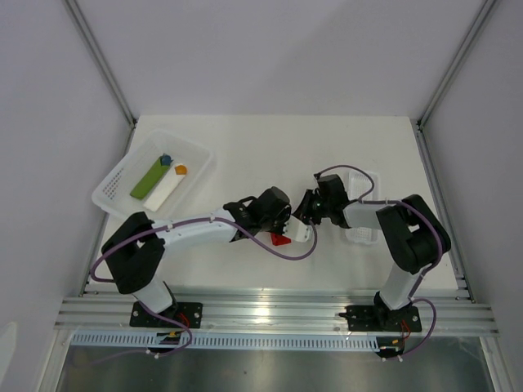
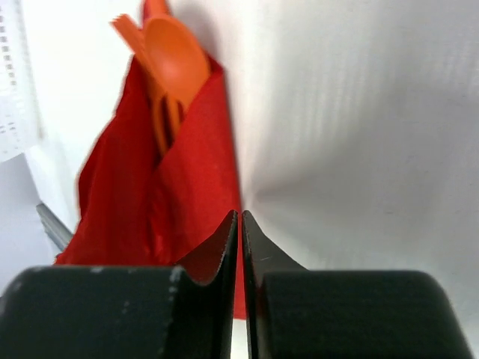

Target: Place the utensils on the paper napkin and roll it up

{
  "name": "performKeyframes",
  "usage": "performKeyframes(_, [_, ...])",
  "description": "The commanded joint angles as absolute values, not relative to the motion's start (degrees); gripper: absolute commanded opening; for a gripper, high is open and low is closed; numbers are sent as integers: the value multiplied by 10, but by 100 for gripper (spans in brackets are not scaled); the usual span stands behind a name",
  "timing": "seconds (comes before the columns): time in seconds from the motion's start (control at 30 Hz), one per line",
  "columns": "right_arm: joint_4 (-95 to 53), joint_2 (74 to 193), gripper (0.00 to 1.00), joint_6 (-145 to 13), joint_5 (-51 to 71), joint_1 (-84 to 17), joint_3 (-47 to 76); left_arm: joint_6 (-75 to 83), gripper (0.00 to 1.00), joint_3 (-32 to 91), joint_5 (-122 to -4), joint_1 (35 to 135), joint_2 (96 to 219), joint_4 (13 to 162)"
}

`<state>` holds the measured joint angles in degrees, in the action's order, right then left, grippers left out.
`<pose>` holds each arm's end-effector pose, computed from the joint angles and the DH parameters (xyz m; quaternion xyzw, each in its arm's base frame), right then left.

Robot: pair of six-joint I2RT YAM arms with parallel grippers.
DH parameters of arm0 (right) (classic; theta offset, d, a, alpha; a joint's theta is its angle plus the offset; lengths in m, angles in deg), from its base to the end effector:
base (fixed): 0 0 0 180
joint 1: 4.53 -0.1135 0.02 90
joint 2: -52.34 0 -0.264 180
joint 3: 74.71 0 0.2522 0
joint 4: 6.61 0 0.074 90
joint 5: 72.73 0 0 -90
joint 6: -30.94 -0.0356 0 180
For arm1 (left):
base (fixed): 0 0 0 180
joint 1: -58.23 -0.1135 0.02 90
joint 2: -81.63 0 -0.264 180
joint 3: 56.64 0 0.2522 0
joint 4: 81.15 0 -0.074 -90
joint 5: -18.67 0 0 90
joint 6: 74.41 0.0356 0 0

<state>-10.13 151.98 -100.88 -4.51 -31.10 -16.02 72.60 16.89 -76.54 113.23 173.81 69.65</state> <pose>0.2902 0.1599 0.1335 0.0477 0.9072 0.3576 0.2164 0.1991 -0.2787 0.2155 0.7637 0.5347 0.0487 0.3584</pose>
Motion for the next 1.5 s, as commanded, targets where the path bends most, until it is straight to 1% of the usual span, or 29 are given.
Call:
performKeyframes(0.0, [-108, 1548, 7, -988, -22, -310, -143, 718, 1, 187, -752, 1137, 1751, 712])
performKeyframes(0.13, [-97, 1577, 5, -990, -36, -310, -143, 716, 1, 207, -744, 1138, 1766, 716])
performKeyframes(0.23, [-65, 1588, 4, -996, -72, -310, -154, 707, 1, 221, -736, 1138, 1781, 716])
performKeyframes(0.53, [-17, 1588, 2, -1007, -119, -305, -172, 665, 1, 294, -700, 1139, 1829, 683])
performKeyframes(0.67, [-20, 1577, 2, -1006, -113, -298, -181, 674, 1, 295, -700, 1138, 1852, 680])
performKeyframes(1.1, [-66, 1503, 4, -984, -65, -293, -207, 730, 2, 305, -734, 1136, 1874, 642])
performKeyframes(1.3, [-9, 1438, 11, -1009, -73, -290, -289, 725, 3, 317, -729, 1136, 1881, 644])
performKeyframes(1.4, [98, 1402, 18, -1060, -77, -290, -368, 724, 3, 320, -729, 1136, 1883, 644])
performKeyframes(1.43, [163, 1384, 23, -1072, -73, -291, -389, 722, 4, 320, -729, 1136, 1884, 644])
performKeyframes(1.47, [196, 1373, 26, -1084, -67, -291, -429, 720, 4, 323, -728, 1136, 1885, 643])
